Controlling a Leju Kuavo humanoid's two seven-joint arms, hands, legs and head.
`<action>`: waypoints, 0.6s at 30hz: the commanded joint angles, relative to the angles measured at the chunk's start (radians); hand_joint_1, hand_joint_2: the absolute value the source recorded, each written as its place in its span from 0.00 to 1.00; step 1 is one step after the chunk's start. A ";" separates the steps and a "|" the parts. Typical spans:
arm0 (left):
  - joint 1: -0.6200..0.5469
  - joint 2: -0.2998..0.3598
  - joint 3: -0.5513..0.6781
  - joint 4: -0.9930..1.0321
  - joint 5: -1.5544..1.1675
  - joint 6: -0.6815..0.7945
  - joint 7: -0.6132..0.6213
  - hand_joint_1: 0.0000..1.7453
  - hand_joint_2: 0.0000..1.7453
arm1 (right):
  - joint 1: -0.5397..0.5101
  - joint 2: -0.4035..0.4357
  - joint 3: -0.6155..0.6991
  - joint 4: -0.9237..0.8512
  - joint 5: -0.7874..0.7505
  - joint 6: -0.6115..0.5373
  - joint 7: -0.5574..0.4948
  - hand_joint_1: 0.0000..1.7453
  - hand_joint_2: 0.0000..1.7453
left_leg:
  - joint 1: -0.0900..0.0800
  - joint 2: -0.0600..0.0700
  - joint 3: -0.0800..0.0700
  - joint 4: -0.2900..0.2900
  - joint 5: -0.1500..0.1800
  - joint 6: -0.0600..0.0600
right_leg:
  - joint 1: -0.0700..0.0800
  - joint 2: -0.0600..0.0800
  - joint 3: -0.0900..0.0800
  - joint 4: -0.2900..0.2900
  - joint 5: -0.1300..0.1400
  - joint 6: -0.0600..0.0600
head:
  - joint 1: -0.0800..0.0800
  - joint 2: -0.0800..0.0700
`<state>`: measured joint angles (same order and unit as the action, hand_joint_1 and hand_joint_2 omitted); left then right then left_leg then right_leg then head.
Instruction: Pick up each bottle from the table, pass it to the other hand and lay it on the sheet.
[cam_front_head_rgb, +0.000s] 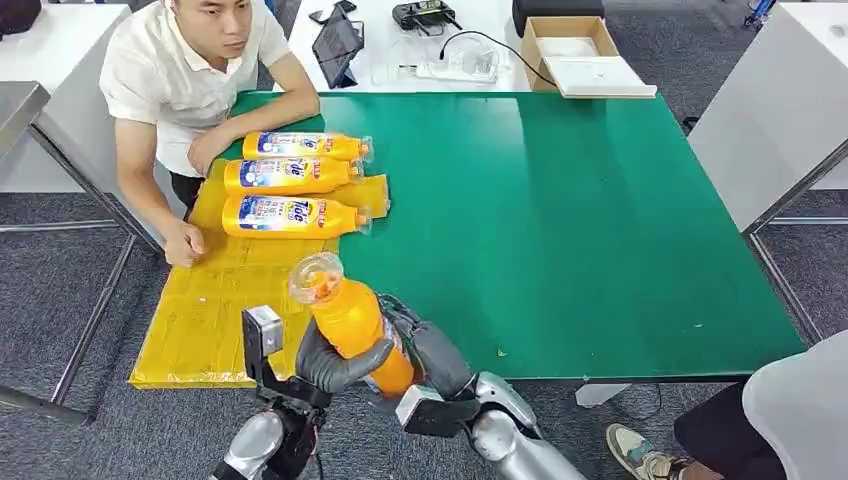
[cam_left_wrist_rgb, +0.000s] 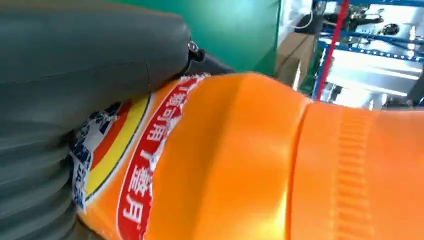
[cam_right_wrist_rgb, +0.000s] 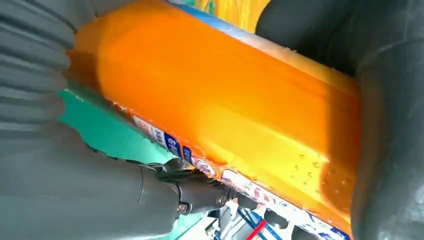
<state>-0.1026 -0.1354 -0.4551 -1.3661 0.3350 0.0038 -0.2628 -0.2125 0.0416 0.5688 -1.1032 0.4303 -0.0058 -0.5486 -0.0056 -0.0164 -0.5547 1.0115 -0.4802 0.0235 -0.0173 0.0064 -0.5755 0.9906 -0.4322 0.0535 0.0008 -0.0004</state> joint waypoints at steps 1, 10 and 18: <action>-0.012 0.009 0.194 0.081 0.059 0.089 0.024 1.00 1.00 | 0.032 -0.017 0.085 -0.037 0.084 -0.101 -0.014 0.00 0.00 | 0.002 0.004 0.004 -0.002 0.000 -0.003 | 0.002 0.002 0.004 -0.003 0.001 -0.004 | 0.000 0.000; -0.016 0.038 0.295 0.104 -0.304 0.317 -0.042 1.00 1.00 | 0.109 -0.069 0.131 -0.197 0.181 -0.197 0.004 0.00 0.00 | 0.002 0.005 0.003 -0.001 0.000 -0.003 | 0.002 0.002 0.001 -0.001 0.001 -0.004 | -0.002 0.000; -0.022 0.049 0.335 0.054 -0.688 0.461 -0.043 1.00 1.00 | 0.136 -0.089 0.122 -0.282 0.222 -0.221 0.006 0.00 0.00 | 0.002 0.002 0.000 0.000 0.000 -0.003 | 0.002 0.000 0.000 0.000 0.000 -0.003 | 0.000 0.000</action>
<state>-0.0949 -0.1060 -0.1859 -1.3302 -0.1726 0.4125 -0.3220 -0.0855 -0.0084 0.6634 -1.3070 0.6466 -0.2228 -0.5474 -0.0048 -0.0166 -0.5561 1.0113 -0.4793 0.0222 -0.0168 0.0052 -0.5770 0.9912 -0.4323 0.0532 0.0008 0.0000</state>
